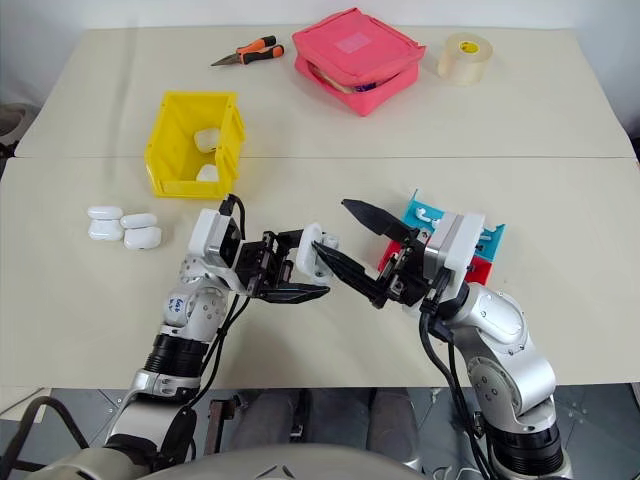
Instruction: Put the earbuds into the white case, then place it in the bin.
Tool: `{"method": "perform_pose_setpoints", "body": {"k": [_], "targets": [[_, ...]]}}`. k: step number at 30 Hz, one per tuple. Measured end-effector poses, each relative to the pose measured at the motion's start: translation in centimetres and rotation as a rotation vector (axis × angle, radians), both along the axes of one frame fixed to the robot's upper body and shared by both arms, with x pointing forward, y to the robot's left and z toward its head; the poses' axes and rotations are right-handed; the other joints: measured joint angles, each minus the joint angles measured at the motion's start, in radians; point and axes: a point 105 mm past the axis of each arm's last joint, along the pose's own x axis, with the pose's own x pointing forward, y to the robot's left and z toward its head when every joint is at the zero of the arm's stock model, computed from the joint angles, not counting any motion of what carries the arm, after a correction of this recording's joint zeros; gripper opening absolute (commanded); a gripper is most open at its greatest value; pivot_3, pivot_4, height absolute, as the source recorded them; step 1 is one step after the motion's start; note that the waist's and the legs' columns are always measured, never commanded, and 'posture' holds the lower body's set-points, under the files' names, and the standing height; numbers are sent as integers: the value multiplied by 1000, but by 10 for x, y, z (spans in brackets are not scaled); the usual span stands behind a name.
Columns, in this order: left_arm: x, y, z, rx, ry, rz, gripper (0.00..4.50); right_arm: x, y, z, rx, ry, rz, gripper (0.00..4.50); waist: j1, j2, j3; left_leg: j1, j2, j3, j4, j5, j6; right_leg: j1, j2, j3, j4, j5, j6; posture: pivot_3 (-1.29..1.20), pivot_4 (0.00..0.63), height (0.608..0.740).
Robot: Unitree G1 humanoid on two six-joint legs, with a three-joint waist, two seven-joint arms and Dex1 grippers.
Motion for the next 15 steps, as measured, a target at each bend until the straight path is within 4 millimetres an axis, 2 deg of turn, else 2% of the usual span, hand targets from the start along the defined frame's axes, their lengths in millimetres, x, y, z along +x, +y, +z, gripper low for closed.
{"method": "perform_pose_setpoints", "body": {"k": [1,6,9,15], "targets": [[0,0,0,0,-5,2,2783,-1,-2,0,-8,1,-1,4463,1,0,0,0,0,0,0,0,0,0,0,0,0,0,0,0,150,740],[1,-1,4,-3,-34,3,2783,-5,-20,2,-43,7,-48,4489,3,0,0,0,0,0,0,0,0,0,0,0,-1,0,0,0,150,740],[5,-2,-2,6,-20,18,2783,-11,-40,4,-70,13,-113,4489,5,0,0,0,0,0,0,0,0,0,0,0,-1,0,0,0,150,740],[11,-1,-10,61,-48,72,2783,-27,-92,-13,-175,68,-298,4489,6,-1,0,0,0,1,0,0,1,1,0,0,-1,0,0,0,150,740]]}}
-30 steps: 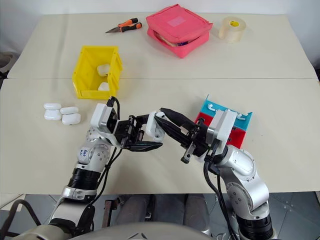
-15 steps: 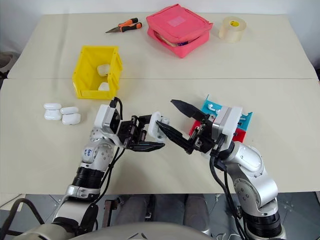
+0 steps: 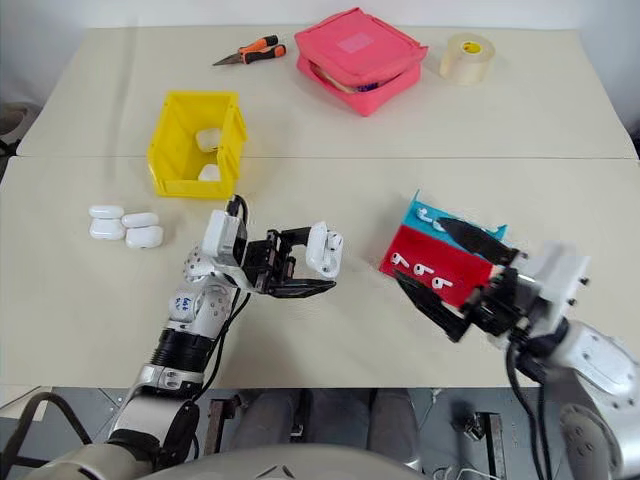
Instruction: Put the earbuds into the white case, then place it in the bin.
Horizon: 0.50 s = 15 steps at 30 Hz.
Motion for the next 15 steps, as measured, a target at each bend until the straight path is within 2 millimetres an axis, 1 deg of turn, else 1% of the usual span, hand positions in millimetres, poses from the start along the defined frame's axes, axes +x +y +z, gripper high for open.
{"method": "perform_pose_setpoints", "body": {"k": [2,3,5,7,10,12,15], "targets": [[1,0,-1,13,-7,16,2783,-6,-40,-10,-58,15,-133,4489,3,0,0,1,0,0,0,0,0,1,0,0,0,0,0,0,150,740],[2,2,-2,18,-9,29,2783,-11,-64,-22,-109,43,-205,4489,4,0,0,1,-1,0,0,0,1,2,0,0,-1,0,0,0,150,740],[2,3,-4,21,-4,44,2783,-19,-92,-41,-174,117,-271,4489,-1,0,0,1,0,2,0,-1,1,1,0,1,-1,0,0,0,150,740],[3,1,-4,12,-1,48,2783,-23,-103,-53,-217,167,-275,4489,-7,0,0,2,1,3,0,-1,1,1,0,2,-1,0,0,0,150,740],[1,-5,-2,-8,-4,42,2783,-22,-114,-60,-269,190,-277,4489,-9,0,0,3,2,4,0,-1,1,1,0,2,0,0,0,0,150,740],[2,-4,-2,-7,-7,54,2783,-15,-117,-55,-287,164,-279,4489,-10,0,0,3,2,4,0,0,1,1,0,2,0,0,0,0,150,740],[4,-3,-2,-10,-9,77,2783,0,-111,-42,-313,107,-248,4489,-5,1,0,3,2,4,0,0,1,1,0,2,-1,0,1,0,150,740]]}}
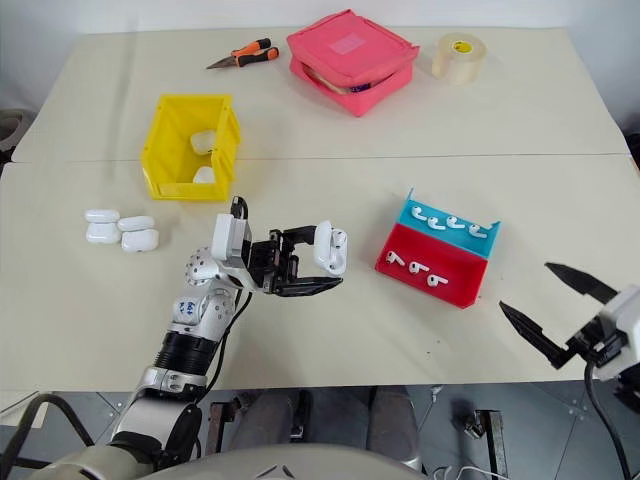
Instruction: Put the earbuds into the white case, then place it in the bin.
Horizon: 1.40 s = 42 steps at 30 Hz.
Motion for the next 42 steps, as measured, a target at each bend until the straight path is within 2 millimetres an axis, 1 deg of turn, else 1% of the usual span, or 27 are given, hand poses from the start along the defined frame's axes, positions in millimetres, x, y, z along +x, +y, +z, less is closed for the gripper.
{"method": "perform_pose_setpoints", "body": {"k": [3,6,9,10,12,14,17,20,23,28,33,35,37,38,39,41,42], "targets": [[0,2,-3,0,10,21,2783,18,7,10,-23,28,36,4489,3,0,0,-1,0,-1,0,0,0,0,0,0,0,0,0,0,150,740],[0,3,-4,5,12,32,2783,40,12,13,-105,188,42,4489,5,0,0,-1,-1,-1,1,0,0,0,-1,0,0,0,0,0,150,740],[0,1,-4,1,12,36,2783,57,20,24,-170,254,68,4489,6,0,0,-2,0,-3,1,0,0,-1,-1,-2,-1,0,0,0,150,740],[0,1,-4,-2,12,40,2783,65,24,27,-186,289,83,4489,4,0,0,-2,0,-3,1,0,0,-1,-1,-2,-1,0,0,0,150,740],[0,-1,-3,-6,9,40,2783,77,25,29,-203,341,73,4489,5,0,0,-3,-1,-4,1,0,0,-1,-1,-2,-1,0,0,0,150,740],[-1,-2,-3,-7,10,39,2783,95,25,35,-228,385,54,4489,1,0,1,-4,-1,-3,1,0,0,-2,-1,-2,-2,0,0,0,150,740],[-2,-5,-3,-12,10,35,2783,110,25,38,-268,428,35,4489,3,1,1,-5,-1,-5,1,0,-1,-3,-1,-4,-2,0,0,0,150,740],[-2,-6,-3,-19,8,37,2783,126,17,34,-366,470,5,4489,3,1,1,-6,-2,-4,1,0,-1,-4,-2,-3,-2,0,0,0,150,740],[-2,-7,-3,-23,12,40,2783,139,12,25,-436,500,1,4489,0,1,1,-6,-2,-4,1,0,-1,-4,-2,-3,-2,0,1,0,150,740],[-5,-10,-2,-26,3,31,2783,149,9,8,-543,545,58,4489,-2,1,1,-6,-1,-3,1,0,-1,-4,-1,-4,-2,1,1,0,150,740],[-6,-10,-1,-22,-3,32,2783,154,11,2,-578,572,121,4489,-2,1,1,-6,-1,-3,1,1,-1,-4,-1,-4,-2,1,1,0,150,740],[-5,-9,-1,-19,-3,35,2783,154,14,-1,-584,587,147,4099,-1,1,1,-6,-1,-3,1,1,-1,-4,-1,-4,-2,1,1,0,150,740],[-5,-9,-1,-19,-2,39,2783,154,13,-1,-597,596,156,3572,-1,1,1,-6,-1,-3,1,1,-1,-4,-1,-4,-2,1,1,0,150,740],[-5,-8,-1,-19,-1,41,2783,154,13,-1,-602,602,159,3289,-1,1,1,-6,-1,-3,1,1,-2,-4,-1,-4,-2,1,1,0,150,740],[-4,-8,-1,-19,-1,42,2783,154,13,-2,-604,609,163,2882,-1,1,1,-6,-1,-3,1,1,-2,-4,-1,-4,-2,1,1,0,150,740],[-4,-8,-1,-18,-1,43,2783,155,13,-2,-603,615,167,2226,-1,1,1,-6,-1,-3,1,1,-2,-4,-1,-4,-2,1,1,0,150,740],[-4,-8,-1,-18,-1,44,2783,156,13,-2,-612,616,164,2226,-2,1,1,-6,-1,-3,1,1,-2,-4,-1,-4,-2,1,1,0,150,740]]}}
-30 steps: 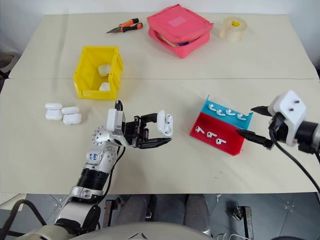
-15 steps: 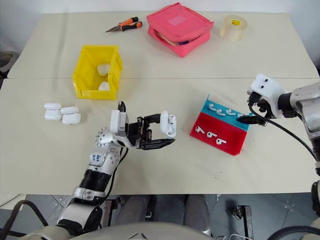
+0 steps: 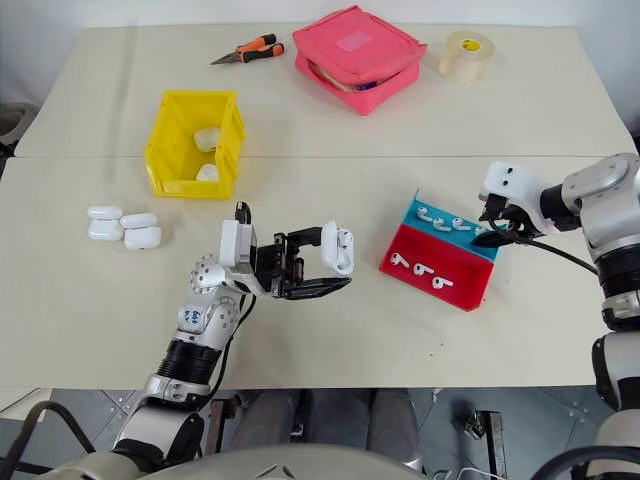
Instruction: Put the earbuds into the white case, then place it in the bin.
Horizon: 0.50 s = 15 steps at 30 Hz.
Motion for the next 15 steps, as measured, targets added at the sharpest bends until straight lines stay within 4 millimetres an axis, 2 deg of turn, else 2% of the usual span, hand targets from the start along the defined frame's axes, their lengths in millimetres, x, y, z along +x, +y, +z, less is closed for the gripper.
{"method": "perform_pose_setpoints", "body": {"k": [15], "targets": [[1,0,1,1,-1,6,2783,5,-4,1,-43,38,-26,2226,2,0,0,0,0,0,0,0,0,1,0,0,0,0,0,0,150,740]]}}
